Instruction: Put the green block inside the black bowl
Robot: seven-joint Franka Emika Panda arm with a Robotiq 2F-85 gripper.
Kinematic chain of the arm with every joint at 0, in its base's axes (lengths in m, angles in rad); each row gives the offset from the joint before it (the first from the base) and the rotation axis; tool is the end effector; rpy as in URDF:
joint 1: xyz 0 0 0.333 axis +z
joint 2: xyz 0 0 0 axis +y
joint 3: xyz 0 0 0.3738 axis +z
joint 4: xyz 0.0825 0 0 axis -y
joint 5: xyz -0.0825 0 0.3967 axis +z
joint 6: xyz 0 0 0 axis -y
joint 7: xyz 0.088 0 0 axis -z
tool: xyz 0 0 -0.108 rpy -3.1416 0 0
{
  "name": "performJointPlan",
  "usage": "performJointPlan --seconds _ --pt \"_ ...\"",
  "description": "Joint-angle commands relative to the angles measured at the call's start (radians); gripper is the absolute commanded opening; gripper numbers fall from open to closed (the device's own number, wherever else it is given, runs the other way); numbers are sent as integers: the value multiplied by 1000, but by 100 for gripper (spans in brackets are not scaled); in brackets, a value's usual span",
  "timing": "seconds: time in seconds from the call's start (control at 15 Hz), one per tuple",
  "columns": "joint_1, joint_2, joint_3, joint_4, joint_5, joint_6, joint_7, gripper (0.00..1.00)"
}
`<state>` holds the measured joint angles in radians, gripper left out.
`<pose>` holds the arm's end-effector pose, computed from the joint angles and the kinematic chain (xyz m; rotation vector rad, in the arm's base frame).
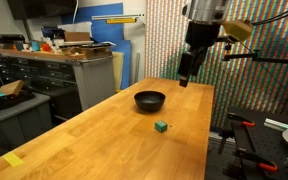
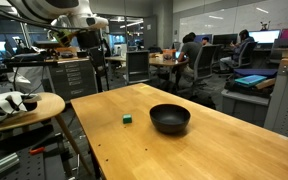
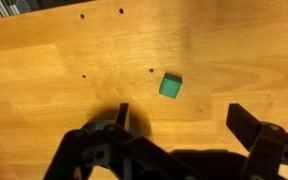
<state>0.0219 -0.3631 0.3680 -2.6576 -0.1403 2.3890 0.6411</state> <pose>0.3666 0.1494 0.4025 2.9533 -0.2506 0.2491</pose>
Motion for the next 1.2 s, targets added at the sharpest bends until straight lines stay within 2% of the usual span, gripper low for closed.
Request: performJointPlan --seconds 0.0,0.53,1.13 --pt "-41 162 -2 77 -88 80 119 100" --pt "30 469 -126 225 -96 206 120 100" --pt "138 732 -270 361 -18 251 70 100"
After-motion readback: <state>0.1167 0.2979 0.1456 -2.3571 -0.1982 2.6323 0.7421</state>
